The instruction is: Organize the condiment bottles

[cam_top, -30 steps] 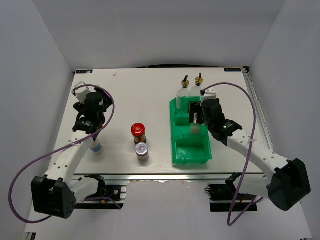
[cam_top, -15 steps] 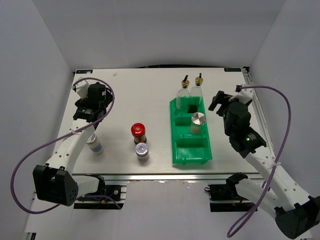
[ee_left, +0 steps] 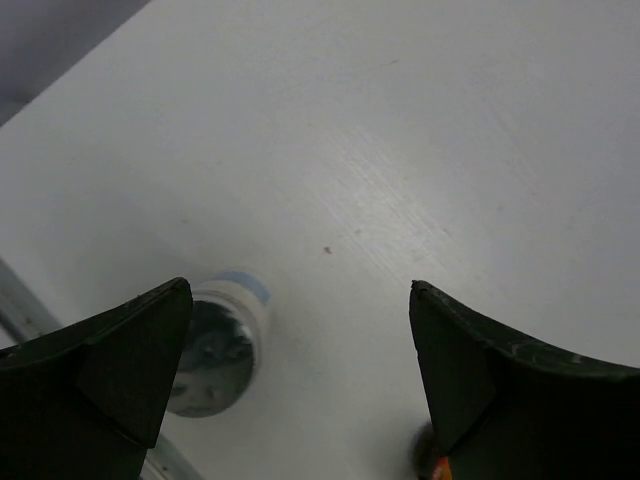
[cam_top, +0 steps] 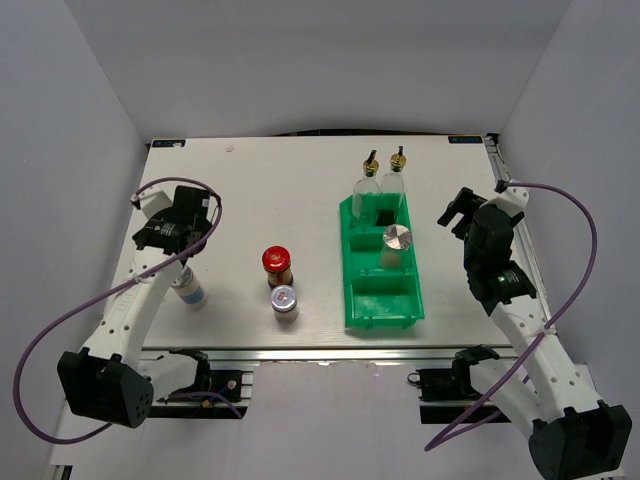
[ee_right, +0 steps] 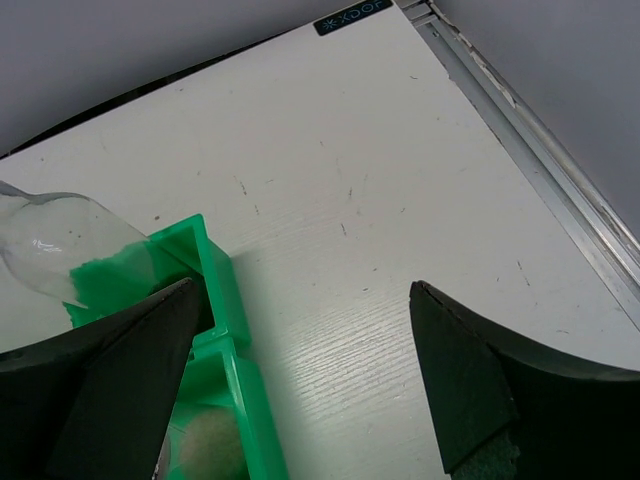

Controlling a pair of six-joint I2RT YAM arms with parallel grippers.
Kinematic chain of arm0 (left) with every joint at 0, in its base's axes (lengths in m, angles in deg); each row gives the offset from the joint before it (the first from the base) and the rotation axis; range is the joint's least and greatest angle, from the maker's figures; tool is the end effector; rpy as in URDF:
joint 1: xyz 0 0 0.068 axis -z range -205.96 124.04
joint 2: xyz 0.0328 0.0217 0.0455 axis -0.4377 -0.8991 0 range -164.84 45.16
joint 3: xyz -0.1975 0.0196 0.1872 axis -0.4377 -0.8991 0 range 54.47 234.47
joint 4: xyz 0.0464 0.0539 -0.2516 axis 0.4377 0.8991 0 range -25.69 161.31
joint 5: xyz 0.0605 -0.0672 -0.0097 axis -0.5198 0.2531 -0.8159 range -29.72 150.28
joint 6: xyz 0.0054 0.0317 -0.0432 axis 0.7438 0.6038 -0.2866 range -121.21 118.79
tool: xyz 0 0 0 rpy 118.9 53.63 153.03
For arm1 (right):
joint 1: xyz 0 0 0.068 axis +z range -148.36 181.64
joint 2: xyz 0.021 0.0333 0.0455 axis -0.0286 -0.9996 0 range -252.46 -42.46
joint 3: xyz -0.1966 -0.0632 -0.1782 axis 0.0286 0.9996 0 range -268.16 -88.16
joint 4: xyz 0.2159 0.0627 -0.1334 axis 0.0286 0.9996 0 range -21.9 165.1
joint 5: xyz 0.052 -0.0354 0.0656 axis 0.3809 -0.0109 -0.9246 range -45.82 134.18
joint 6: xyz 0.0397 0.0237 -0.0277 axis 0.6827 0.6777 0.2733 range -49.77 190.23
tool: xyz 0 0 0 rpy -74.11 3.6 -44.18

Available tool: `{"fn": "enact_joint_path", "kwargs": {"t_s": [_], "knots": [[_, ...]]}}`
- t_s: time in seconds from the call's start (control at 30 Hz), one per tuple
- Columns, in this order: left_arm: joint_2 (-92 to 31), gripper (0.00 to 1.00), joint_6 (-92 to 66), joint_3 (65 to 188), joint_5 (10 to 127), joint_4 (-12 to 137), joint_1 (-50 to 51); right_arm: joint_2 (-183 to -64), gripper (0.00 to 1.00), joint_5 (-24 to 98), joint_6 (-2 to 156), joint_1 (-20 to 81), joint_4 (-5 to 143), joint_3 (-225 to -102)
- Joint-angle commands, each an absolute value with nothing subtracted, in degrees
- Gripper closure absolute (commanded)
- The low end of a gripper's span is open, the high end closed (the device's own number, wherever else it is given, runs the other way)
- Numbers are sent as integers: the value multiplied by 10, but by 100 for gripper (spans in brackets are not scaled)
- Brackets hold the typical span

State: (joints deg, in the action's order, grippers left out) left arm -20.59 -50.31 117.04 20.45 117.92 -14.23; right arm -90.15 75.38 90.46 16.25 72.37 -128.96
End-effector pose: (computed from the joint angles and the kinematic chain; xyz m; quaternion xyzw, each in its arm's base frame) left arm 0.2152 -0.0215 0.3158 -0.3809 0.8223 0.1455 0.3970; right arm 0.1935 0.0315 0.3186 0.2070 0.7348 -0.0151 0.6458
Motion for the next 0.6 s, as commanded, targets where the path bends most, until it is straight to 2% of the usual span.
{"fn": "enact_joint_path", "kwargs": {"t_s": [0.0,0.57], "knots": [[-186,2,-531,1157,145,1270,-145,-905,11,730,904,159,692,-1291],[-187,2,-529,1077,184,1253,-149,-918,11,702,893,153,687,-1289]]}}
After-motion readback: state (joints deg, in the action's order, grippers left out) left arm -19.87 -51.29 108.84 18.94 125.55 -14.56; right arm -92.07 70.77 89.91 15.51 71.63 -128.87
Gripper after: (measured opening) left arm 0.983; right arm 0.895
